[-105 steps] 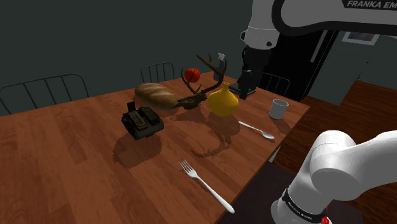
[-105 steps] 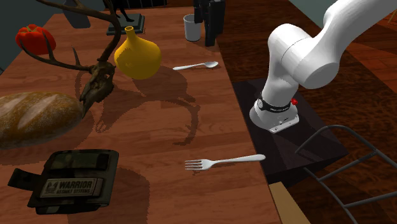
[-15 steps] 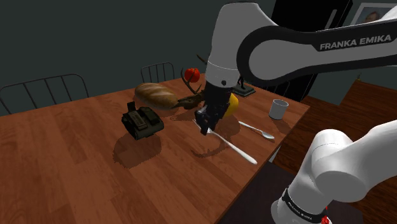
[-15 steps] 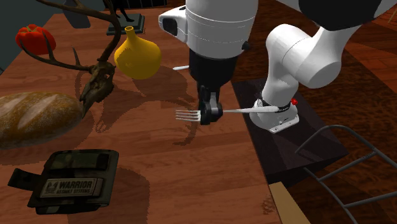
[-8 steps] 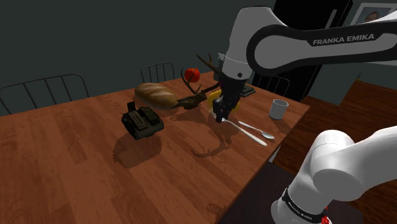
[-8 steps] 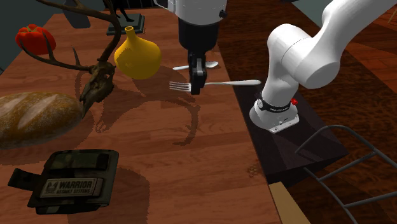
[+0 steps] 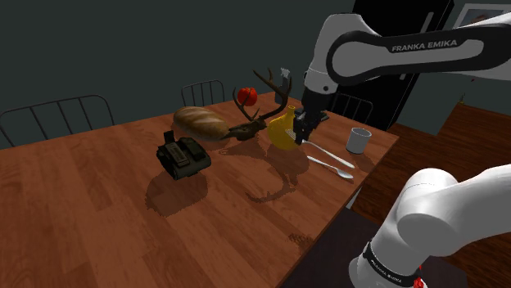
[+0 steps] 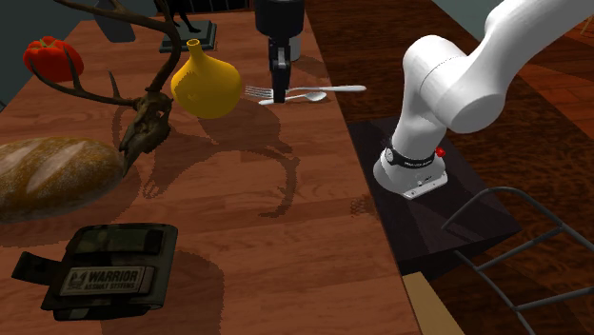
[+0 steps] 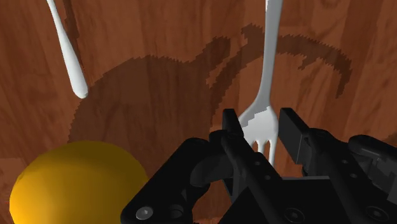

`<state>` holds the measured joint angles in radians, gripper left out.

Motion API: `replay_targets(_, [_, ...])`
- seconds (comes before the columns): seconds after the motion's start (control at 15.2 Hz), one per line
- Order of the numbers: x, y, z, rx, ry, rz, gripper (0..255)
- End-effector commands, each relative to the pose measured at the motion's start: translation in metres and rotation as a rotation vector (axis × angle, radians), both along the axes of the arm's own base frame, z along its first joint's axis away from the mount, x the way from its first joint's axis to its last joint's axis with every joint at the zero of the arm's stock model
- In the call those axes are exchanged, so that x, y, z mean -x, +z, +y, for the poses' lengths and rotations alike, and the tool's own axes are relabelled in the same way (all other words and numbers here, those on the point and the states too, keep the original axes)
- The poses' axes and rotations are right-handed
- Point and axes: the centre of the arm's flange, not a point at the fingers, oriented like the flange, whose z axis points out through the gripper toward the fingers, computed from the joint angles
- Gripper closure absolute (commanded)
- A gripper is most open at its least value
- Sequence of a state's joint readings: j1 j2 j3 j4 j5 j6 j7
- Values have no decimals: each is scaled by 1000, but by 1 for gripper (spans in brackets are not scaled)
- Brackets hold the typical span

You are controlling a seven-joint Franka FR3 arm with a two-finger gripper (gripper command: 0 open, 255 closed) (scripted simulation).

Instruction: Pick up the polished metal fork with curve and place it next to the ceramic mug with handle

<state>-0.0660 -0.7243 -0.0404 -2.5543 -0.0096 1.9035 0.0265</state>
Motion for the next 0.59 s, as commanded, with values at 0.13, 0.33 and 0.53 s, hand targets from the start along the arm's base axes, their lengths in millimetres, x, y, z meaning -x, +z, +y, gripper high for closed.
replay_targets(0.13, [-1,-2,-54,1,1,0,255])
replay_targets(0.33, [-2,-2,-94,1,1,0,255])
replay_targets(0.53, [-2,-2,-133,1,1,0,255])
